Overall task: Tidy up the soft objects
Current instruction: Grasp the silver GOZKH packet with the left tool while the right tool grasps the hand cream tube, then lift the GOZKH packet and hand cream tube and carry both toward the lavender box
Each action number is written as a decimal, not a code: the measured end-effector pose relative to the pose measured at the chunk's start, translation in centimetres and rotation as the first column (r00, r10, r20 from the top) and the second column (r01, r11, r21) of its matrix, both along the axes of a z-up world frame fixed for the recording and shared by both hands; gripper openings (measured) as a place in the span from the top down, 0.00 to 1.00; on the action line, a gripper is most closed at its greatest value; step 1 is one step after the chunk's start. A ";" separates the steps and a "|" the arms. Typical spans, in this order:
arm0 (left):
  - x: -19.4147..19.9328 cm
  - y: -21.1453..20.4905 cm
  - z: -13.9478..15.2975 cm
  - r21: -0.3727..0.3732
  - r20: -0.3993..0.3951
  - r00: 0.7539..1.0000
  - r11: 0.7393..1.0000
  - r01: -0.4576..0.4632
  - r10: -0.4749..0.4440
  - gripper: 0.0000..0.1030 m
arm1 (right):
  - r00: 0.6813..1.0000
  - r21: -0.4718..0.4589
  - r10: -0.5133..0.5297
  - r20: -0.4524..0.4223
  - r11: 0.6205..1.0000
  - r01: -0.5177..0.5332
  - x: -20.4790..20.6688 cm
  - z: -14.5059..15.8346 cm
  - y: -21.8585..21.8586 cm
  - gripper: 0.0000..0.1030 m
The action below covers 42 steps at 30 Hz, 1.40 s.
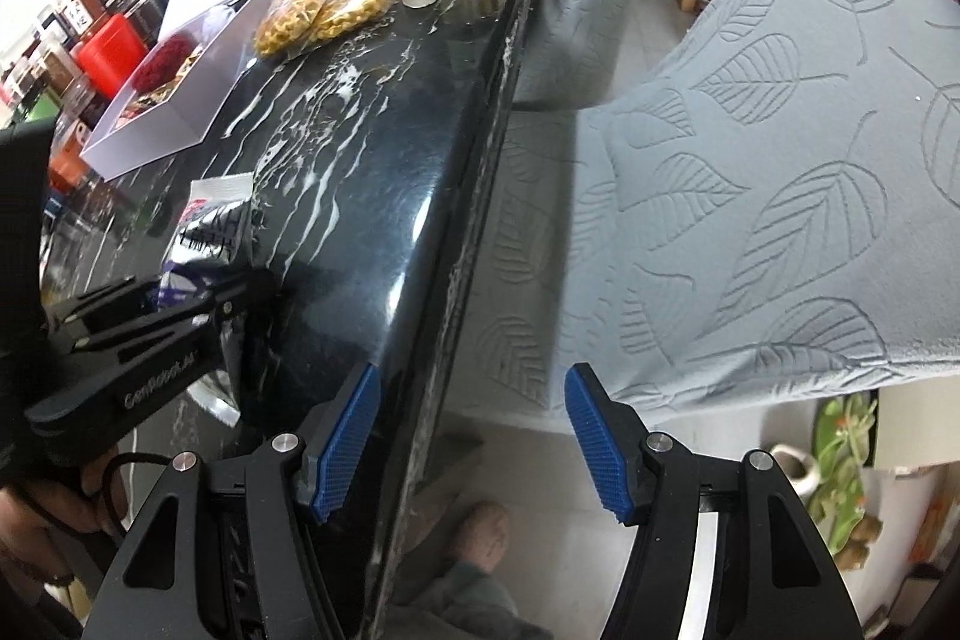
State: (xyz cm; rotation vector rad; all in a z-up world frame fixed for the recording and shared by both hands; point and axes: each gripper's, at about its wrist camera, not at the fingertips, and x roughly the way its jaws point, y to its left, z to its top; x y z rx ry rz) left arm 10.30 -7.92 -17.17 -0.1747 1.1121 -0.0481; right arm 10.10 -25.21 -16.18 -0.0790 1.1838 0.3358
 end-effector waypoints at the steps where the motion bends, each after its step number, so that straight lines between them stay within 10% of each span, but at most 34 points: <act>1: -0.2 0.2 0.3 -0.011 0.006 1.000 1.000 0.001 -0.001 0.74 | 1.000 0.000 -0.001 -0.001 1.000 0.001 0.0 0.0 0.2 0.37; 12: -2.7 6.0 4.2 -0.026 0.052 0.998 0.999 -0.029 0.030 0.74 | 1.000 0.055 0.024 -0.011 0.998 -0.023 0.5 0.5 4.3 0.37; 35: -2.3 19.4 2.6 0.040 0.046 0.992 0.992 -0.117 0.115 0.74 | 0.997 0.005 0.049 -0.058 0.999 -0.048 3.1 -2.9 19.8 0.16; 42: -2.2 20.7 2.3 0.031 0.047 0.992 0.992 -0.122 0.120 0.74 | 0.999 -0.100 0.029 0.034 0.995 -0.026 2.6 -3.1 20.9 0.50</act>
